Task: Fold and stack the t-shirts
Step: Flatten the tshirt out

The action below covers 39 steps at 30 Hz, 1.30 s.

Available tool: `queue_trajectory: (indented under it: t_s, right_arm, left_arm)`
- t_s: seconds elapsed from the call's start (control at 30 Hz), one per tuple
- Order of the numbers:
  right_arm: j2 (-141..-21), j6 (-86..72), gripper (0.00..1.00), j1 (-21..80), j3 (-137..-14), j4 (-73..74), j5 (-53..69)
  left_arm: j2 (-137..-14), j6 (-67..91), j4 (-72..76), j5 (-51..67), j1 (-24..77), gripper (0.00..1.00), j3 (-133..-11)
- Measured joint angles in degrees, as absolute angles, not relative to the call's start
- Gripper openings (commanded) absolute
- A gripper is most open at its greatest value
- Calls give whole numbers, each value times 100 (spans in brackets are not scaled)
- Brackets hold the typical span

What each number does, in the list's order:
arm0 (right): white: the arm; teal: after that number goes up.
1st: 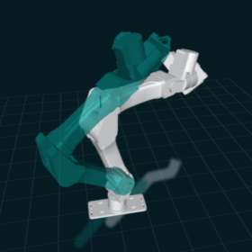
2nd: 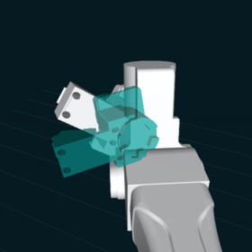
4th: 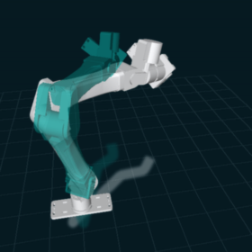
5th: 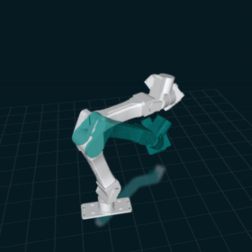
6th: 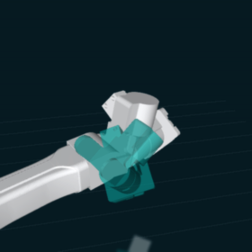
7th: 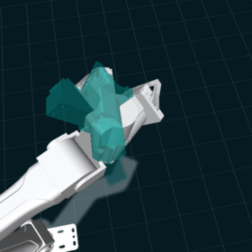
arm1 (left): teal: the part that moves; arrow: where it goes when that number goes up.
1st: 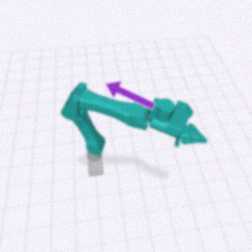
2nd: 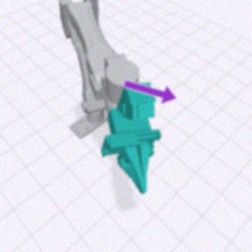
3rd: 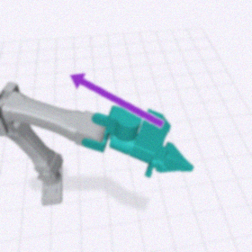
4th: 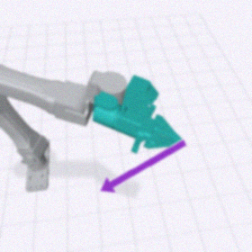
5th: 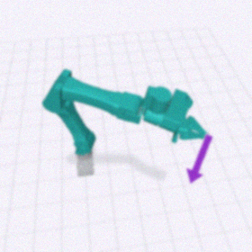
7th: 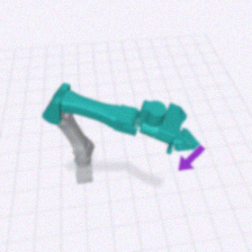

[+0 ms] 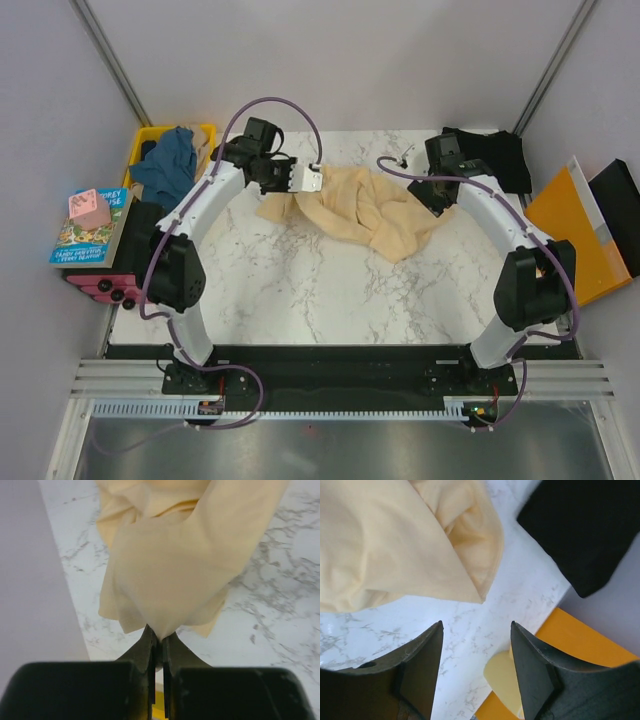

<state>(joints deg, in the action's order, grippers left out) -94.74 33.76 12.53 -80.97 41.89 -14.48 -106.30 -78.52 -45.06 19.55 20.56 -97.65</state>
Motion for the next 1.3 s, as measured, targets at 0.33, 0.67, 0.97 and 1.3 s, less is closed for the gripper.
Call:
queue_trajectory:
  t_s: [0.33,0.67,0.97,1.3]
  right_arm:
    - [-10331,3684,70,1678,-9424,5258,576]
    - [-11493,3948,66,2239,-9865,5019,784]
    - [-12073,3931,67,1841,-10162,4285,285]
    - [-12195,4053,68,1717,-10516,4069,770]
  left_arm:
    - [-11332,-7896,-6849,1951,2137,17,-10200]
    - [-11695,-7981,-7474,1874,2110,22,-10812]
    - [-11631,-8047,-7535,1804,2036,21,-10801]
    - [-11585,-8047,-7555,1793,2036,21,-10781]
